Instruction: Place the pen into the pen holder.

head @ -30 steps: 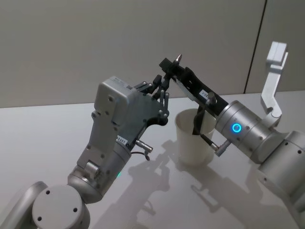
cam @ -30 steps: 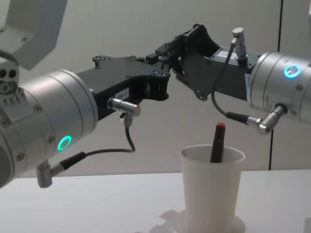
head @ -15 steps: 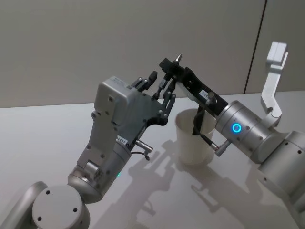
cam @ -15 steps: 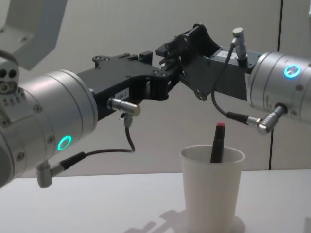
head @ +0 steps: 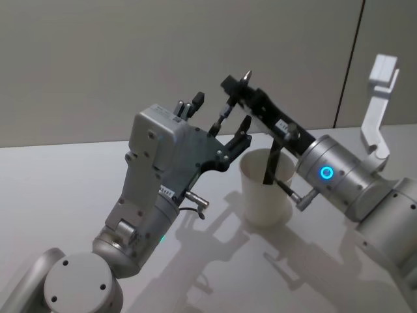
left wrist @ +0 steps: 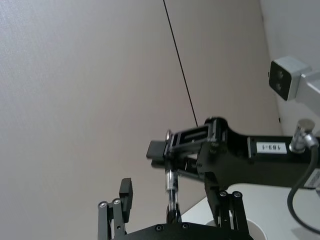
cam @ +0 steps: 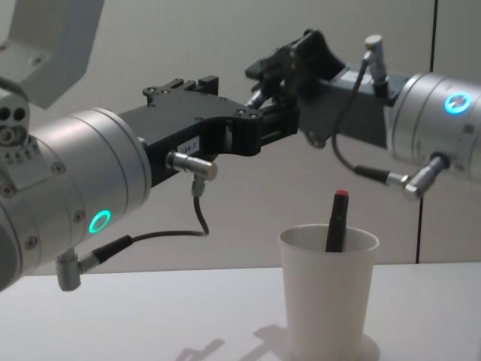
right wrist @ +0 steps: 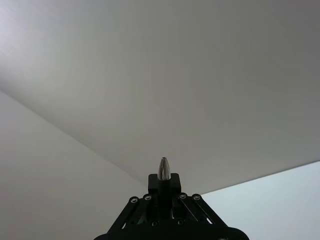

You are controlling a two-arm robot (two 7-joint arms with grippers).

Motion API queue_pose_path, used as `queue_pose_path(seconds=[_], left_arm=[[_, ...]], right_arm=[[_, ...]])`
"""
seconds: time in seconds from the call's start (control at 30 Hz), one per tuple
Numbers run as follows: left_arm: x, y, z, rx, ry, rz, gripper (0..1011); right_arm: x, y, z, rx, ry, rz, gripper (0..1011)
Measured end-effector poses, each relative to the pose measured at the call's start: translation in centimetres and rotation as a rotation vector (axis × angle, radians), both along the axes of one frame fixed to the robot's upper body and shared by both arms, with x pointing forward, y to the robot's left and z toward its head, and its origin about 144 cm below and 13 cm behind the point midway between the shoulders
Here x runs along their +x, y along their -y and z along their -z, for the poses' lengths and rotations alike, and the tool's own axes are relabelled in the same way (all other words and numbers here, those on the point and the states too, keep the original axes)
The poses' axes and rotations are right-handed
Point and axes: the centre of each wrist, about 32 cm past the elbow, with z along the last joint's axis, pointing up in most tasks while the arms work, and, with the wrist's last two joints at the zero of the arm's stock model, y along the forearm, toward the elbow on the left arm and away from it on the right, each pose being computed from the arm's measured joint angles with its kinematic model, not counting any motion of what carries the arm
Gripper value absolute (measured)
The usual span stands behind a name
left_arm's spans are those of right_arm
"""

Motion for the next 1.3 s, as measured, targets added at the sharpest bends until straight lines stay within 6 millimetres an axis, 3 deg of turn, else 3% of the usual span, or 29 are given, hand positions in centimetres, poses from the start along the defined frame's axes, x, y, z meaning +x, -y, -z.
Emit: queue_pose_path(seconds=[0.17,0.9,1.3], left_arm=[[0.0,0.0,0.0,0.0,0.0,0.0,999],[0.0,-0.1,0.0,0.002,-0.002,-0.001,1001],[-0.4,-1.8,-0.3,0.042,-0.008,-0.095,1001]], right_arm=[[-0.3,0.8,-0.8,0.009,0.033,0.042,123],[-3.2,6.5,-3.7,-0.024,0.165,0.339,123],[-5.3,8.1,-4.5,-0.137,0.252,0.495,123]])
